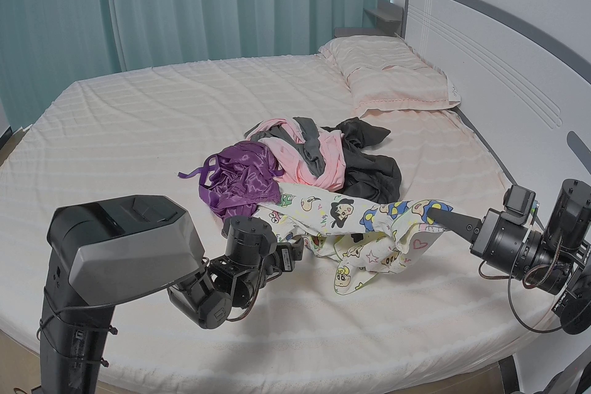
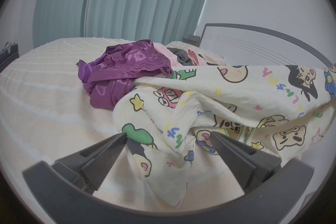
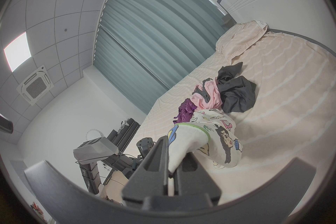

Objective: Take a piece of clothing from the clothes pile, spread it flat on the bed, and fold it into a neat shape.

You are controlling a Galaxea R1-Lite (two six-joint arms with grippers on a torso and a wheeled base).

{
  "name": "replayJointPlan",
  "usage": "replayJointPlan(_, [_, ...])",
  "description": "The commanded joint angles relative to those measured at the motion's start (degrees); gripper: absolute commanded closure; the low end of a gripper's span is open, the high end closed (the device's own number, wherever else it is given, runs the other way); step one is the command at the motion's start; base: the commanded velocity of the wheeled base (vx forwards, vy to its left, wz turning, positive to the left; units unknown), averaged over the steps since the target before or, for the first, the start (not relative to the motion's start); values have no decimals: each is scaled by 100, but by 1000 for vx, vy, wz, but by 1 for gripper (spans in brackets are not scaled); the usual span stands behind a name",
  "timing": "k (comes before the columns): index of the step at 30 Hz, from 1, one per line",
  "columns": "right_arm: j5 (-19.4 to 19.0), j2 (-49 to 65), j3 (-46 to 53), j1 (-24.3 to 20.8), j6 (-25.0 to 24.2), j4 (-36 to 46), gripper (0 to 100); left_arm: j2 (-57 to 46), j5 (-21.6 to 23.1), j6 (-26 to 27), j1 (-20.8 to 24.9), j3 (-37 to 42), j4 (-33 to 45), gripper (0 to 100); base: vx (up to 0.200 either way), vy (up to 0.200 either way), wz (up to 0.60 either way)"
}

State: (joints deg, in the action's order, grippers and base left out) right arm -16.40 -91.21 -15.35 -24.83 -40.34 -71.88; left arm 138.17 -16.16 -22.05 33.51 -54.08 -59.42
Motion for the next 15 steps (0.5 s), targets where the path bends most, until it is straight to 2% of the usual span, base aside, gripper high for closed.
replayJointPlan(1, [-4,-2,-3,-4,0,-2,100,211,-1,-1,6,-156,0,0,0,0,0])
replayJointPlan(2, [-4,-2,-3,-4,0,-2,100,228,-1,-1,6,-173,0,100,0,0,0])
replayJointPlan(15, [-13,-11,23,57,-9,-19,100,-62,-247,8,15,-121,-17,100,0,0,0])
